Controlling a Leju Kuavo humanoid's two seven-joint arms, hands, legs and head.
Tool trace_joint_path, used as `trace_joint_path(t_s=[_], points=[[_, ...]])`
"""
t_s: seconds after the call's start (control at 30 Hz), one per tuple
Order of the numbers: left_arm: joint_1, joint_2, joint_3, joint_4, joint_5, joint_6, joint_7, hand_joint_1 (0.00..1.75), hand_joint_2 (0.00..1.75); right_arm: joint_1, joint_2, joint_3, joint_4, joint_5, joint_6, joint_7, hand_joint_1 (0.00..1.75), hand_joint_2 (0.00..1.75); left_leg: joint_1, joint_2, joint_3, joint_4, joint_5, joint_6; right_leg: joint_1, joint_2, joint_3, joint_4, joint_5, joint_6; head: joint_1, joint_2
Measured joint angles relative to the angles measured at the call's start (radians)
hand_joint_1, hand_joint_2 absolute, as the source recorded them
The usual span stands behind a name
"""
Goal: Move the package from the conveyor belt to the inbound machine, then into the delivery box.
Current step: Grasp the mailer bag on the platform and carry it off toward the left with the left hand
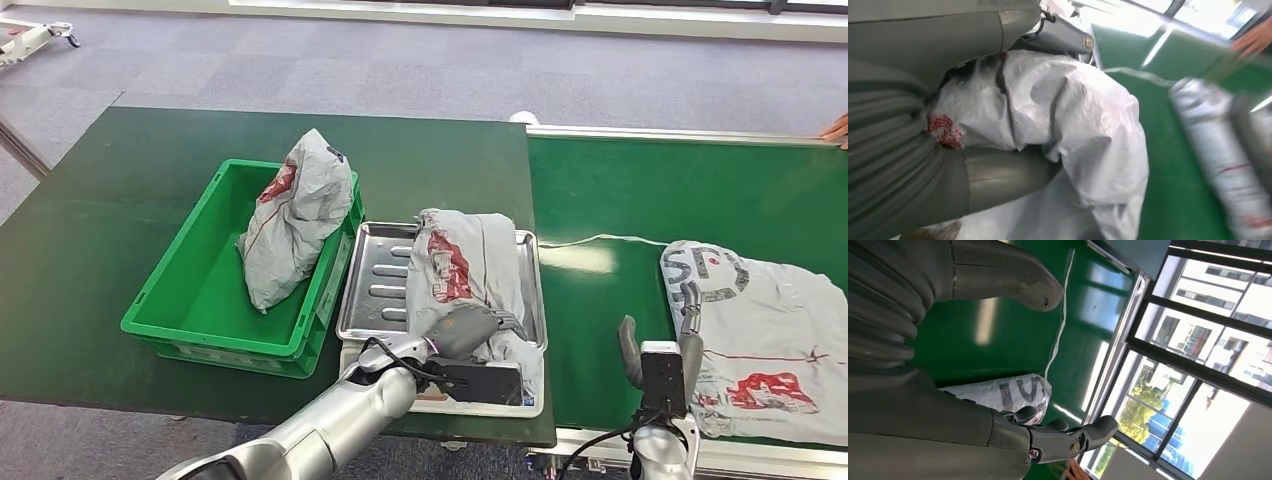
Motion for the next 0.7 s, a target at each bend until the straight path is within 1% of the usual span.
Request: trace_joint_path(t_s=[0.1,0.13,0.2,0.33,0.5,0.6,0.7], points=[[0.044,0.004,0.067,-0.074,0.104,0.003,-0.119,1.75,1.75,0.006,0.001,0.0,0.0,0.008,0.005,0.0,0.0,1.75,0.0,0.0,-0.002,0.0,0.0,0.0,0.0,0.0,-0.002,0.0,0.0,0.0,0.0,0.0],[0.061,0.005,0.091,-0.109,0.148,-0.002,-0.147,1.75,1.75,0.006,0.001,0.0,0.0,0.01,0.005,0.0,0.0,1.75,0.0,0.0,-0.002,0.0,0.0,0.0,0.0,0.0,-0.002,0.0,0.0,0.0,0.0,0.0],[0.096,0.009,0.134,-0.186,0.245,-0.012,-0.173,1.75,1.75,0.005,0.001,0.0,0.002,0.009,0.003,0.0,0.0,1.75,0.0,0.0,-0.003,0.0,0.0,0.0,0.0,0.0,-0.003,0.0,-0.001,0.001,0.0,0.0],[0.163,0.024,0.178,-0.355,0.437,0.005,-0.182,1.75,1.75,0.005,0.001,0.002,0.008,-0.015,-0.012,0.0,0.0,1.75,0.0,0.0,-0.004,0.0,-0.001,0.0,0.0,0.0,-0.004,0.0,-0.002,0.001,0.0,0.0],[0.216,0.042,0.196,-0.504,0.505,0.037,-0.183,1.75,1.75,0.005,0.0,0.005,0.015,-0.026,-0.02,0.0,0.0,1.75,0.0,0.0,-0.005,0.0,-0.001,0.0,0.0,0.0,-0.004,0.0,-0.002,0.001,0.0,0.0],[0.251,0.055,0.196,-0.607,0.539,0.095,-0.183,1.75,1.75,0.005,-0.001,0.009,0.021,-0.033,-0.028,0.0,0.0,1.75,0.0,0.0,-0.005,0.0,-0.001,0.0,0.0,0.0,-0.005,0.0,-0.002,0.001,0.0,0.0],[0.278,0.072,0.196,-0.735,0.552,0.184,-0.184,1.75,1.75,0.005,-0.003,0.018,0.027,-0.041,-0.037,0.0,0.0,1.75,0.0,0.0,-0.006,0.0,-0.001,0.0,0.0,0.0,-0.005,0.0,-0.002,0.001,0.0,0.0]])
